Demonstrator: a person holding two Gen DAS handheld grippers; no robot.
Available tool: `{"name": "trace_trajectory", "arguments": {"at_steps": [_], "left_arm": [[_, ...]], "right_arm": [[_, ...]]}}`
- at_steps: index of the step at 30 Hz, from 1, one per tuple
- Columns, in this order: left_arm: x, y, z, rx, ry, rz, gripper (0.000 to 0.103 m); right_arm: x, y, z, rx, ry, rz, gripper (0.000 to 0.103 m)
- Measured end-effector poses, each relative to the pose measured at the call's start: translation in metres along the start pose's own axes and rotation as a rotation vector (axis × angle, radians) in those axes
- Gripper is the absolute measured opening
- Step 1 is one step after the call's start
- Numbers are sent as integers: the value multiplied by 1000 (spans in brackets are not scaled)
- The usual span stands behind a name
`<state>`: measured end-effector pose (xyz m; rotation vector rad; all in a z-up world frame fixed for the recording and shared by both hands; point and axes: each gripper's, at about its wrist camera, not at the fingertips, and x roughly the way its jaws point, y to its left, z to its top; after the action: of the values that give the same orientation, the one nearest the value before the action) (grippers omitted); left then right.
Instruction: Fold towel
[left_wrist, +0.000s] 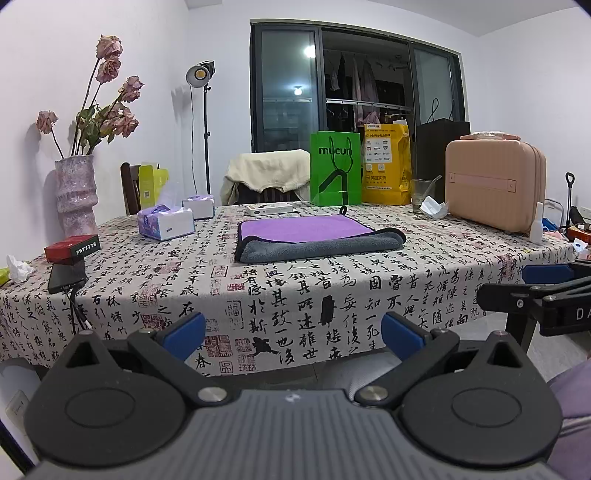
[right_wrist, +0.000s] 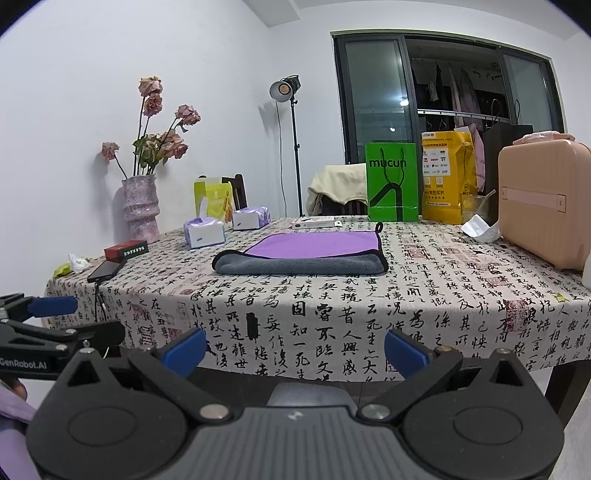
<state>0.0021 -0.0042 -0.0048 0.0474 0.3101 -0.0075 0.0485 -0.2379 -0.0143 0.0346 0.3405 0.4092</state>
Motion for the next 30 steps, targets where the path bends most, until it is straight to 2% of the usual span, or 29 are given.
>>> {"name": "trace_trajectory", "arguments": {"at_steps": [30], "left_arm": [[0, -3, -3, 4, 3, -1, 103]], "right_arm": [[0, -1, 2, -2, -2, -2, 103]]}}
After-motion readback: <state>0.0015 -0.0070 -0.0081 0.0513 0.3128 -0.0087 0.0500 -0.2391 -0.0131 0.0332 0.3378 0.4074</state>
